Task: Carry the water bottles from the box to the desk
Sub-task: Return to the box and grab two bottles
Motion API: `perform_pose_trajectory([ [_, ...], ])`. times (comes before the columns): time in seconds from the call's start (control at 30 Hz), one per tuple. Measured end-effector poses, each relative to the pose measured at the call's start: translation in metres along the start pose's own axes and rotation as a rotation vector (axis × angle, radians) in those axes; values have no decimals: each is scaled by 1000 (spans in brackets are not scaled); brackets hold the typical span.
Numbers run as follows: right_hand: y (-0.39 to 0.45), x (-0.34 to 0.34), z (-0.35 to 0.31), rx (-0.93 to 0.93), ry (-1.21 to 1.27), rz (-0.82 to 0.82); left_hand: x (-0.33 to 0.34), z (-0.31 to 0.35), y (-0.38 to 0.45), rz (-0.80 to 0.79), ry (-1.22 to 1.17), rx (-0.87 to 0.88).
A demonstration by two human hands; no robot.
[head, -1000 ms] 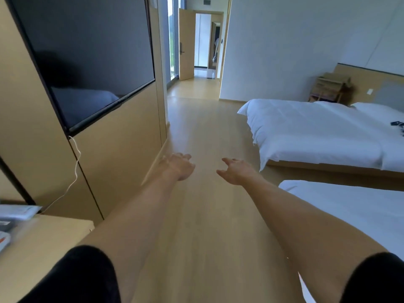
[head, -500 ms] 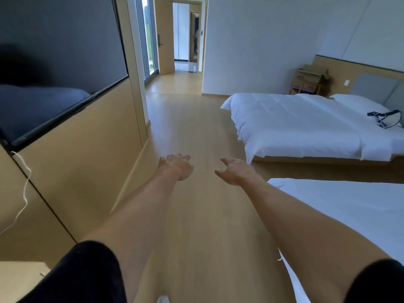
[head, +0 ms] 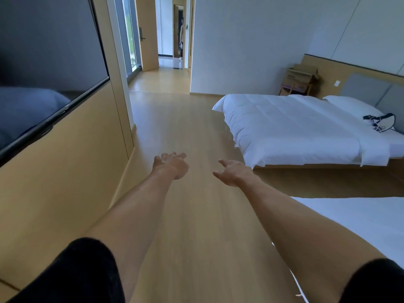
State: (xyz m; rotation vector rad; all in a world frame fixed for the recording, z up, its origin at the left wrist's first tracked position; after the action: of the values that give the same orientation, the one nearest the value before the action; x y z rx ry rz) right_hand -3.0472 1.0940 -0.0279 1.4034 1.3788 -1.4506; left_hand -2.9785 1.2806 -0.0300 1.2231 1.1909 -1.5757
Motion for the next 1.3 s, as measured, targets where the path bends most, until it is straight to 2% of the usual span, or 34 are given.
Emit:
perform_pose_trajectory([
  [0.17, 57, -9, -19, -3, -21, 5, -9, -15, 59, -13, 0, 10],
  [0.47, 168, -24, -11, 20, -3, 9, -27, -10, 162, -17, -4, 17],
  [1.07, 481, -103, 39, -86, -22, -27, -97, 53, 452, 10, -33, -64],
  [1.3, 582, -121, 39, -102, -29, -13, -108, 50, 551, 4, -52, -84],
])
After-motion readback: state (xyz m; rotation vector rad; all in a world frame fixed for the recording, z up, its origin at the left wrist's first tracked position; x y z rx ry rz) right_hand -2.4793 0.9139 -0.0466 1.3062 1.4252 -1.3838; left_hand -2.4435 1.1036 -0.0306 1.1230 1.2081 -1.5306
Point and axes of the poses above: each hand's wrist, its own y-axis towards the middle knuckle, its own x-axis out of the palm, z = x × y, the point moved 6 cm from there along y, towards the middle knuckle, and after that the axes turned 1 degree about -x, right-handed, at the moved point
